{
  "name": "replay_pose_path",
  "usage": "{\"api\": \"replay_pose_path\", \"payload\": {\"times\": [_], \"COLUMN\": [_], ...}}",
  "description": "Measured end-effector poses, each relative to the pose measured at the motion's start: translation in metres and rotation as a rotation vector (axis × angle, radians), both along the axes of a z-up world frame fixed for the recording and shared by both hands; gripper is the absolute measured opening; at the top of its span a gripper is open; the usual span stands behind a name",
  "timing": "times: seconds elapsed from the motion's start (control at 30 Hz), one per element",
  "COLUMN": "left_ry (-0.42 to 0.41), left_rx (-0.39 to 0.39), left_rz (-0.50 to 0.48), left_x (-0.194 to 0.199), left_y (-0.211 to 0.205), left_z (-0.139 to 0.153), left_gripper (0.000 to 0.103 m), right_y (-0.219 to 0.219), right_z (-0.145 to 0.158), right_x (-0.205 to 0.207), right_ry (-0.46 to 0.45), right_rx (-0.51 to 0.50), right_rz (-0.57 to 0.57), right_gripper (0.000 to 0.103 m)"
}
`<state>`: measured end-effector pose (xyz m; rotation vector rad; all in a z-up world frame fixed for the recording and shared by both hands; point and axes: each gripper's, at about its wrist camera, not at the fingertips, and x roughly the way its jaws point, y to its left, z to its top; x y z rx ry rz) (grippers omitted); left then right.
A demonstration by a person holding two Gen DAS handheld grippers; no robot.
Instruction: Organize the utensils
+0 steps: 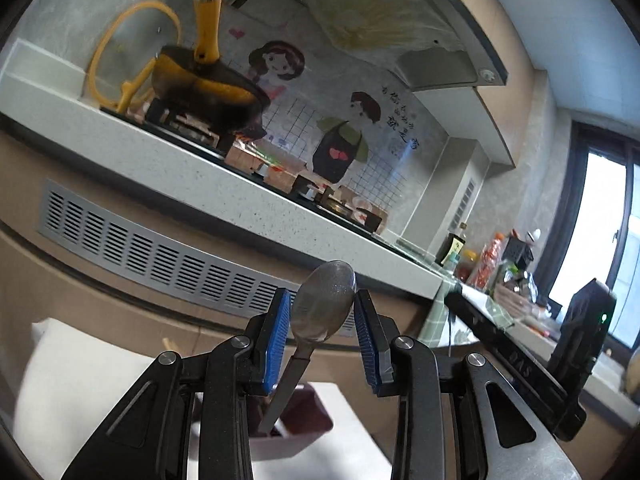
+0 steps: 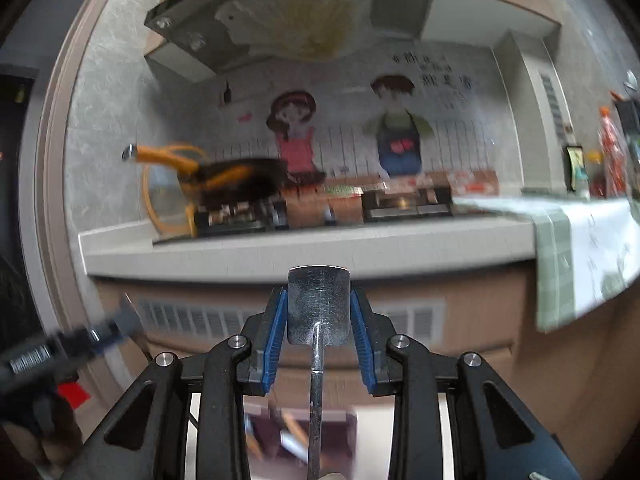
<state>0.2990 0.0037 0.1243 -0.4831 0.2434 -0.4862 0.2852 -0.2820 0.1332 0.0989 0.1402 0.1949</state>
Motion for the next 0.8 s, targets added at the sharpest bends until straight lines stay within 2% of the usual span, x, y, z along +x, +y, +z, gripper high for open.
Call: {"api": "replay_pose_path", "payload": {"times": [0.1, 0.27, 0.5, 0.57, 0.6, 0.67, 0.8], "left_ry": [0.024, 0.099, 0.188, 0.22, 0.241, 0.277, 0.271], "left_rx": [-0.022, -0.044, -0.034, -0.027, -0.013, 0.045, 0.123], "left_rz": [-0.005, -0.016, -0.024, -0.036, -0.038, -0.027, 0.038], "left_x": [0.027, 0.067, 0.085, 0.086, 0.086, 0.084, 0.056], "left_y": [0.0, -0.001, -0.004, -0.006, -0.008, -0.012, -0.011], "left_z": [-0.008, -0.04, -0.08, -0.091, -0.097, -0.106, -0.109], "left_gripper": [0.034, 0.034, 0.034, 0.034, 0.036, 0.046, 0.052], "right_y": [0.009, 0.022, 0.029, 0.025, 0.022, 0.015, 0.0], "right_z": [0.0, -0.031, -0.084, -0.098, -0.107, -0.117, -0.128], "right_x": [0.029, 0.069, 0.102, 0.105, 0.105, 0.101, 0.074], "right_ry": [-0.005, 0.029, 0.08, 0.124, 0.172, 0.234, 0.307], "right_rx": [0.002, 0.01, -0.008, -0.011, -0.013, -0.014, -0.015], "right_rz": [0.019, 0.044, 0.019, 0.029, 0.039, 0.049, 0.022], "right_gripper": [0.029, 0.029, 0.029, 0.03, 0.03, 0.031, 0.032]}}
